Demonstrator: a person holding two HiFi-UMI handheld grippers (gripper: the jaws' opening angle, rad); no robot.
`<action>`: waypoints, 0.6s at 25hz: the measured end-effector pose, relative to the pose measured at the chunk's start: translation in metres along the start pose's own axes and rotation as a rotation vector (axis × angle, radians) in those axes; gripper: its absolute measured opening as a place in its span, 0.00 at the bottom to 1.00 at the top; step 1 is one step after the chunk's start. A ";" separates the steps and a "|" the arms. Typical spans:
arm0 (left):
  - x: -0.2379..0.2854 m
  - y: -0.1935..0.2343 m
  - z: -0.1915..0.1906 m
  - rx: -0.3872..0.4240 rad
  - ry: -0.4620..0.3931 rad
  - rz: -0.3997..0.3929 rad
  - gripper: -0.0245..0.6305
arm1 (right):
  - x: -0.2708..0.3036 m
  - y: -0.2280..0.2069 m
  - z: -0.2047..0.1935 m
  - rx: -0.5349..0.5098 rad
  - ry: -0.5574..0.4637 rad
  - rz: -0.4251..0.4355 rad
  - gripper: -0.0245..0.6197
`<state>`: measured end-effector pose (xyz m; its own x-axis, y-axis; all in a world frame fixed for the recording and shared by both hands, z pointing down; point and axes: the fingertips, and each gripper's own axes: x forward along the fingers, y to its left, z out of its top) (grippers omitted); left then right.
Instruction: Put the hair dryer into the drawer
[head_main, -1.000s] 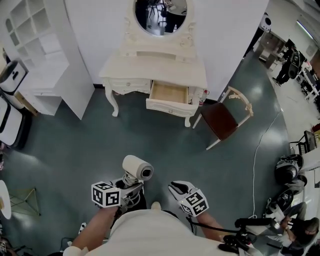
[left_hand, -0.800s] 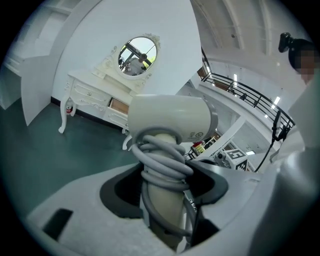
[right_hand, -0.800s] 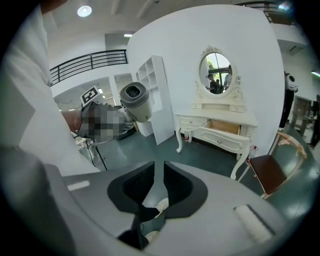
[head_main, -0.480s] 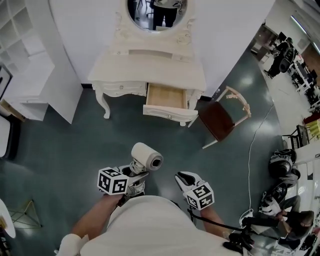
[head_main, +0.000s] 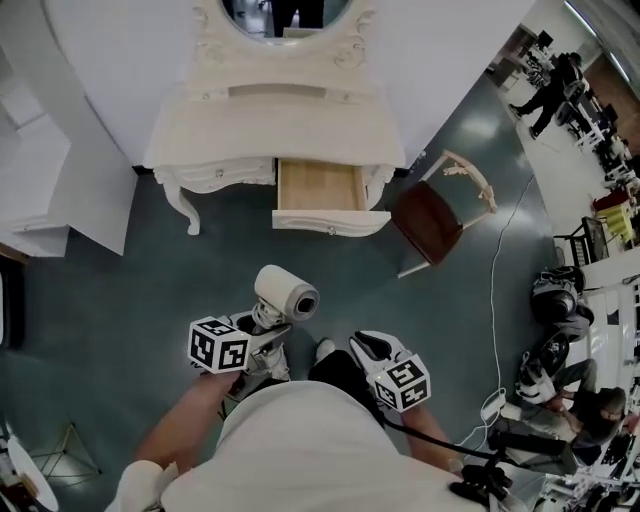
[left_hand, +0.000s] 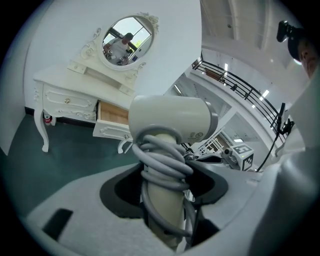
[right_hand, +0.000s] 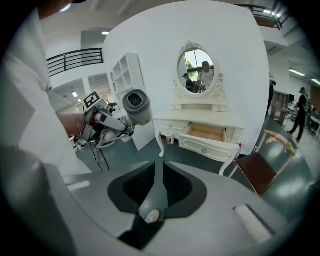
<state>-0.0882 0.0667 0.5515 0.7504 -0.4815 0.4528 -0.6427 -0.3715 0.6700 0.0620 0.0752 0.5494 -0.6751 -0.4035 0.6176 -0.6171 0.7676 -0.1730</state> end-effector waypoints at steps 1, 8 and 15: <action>0.005 0.005 0.008 -0.006 0.002 -0.002 0.43 | 0.004 -0.008 0.004 0.008 0.003 -0.003 0.12; 0.059 0.045 0.069 -0.002 0.019 0.039 0.43 | 0.039 -0.082 0.037 0.016 -0.015 0.013 0.12; 0.115 0.068 0.139 0.003 0.045 0.096 0.43 | 0.050 -0.179 0.091 0.004 -0.052 0.027 0.12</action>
<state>-0.0672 -0.1241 0.5679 0.6917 -0.4789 0.5405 -0.7122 -0.3280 0.6207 0.1021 -0.1276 0.5416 -0.7120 -0.4079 0.5716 -0.5997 0.7766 -0.1928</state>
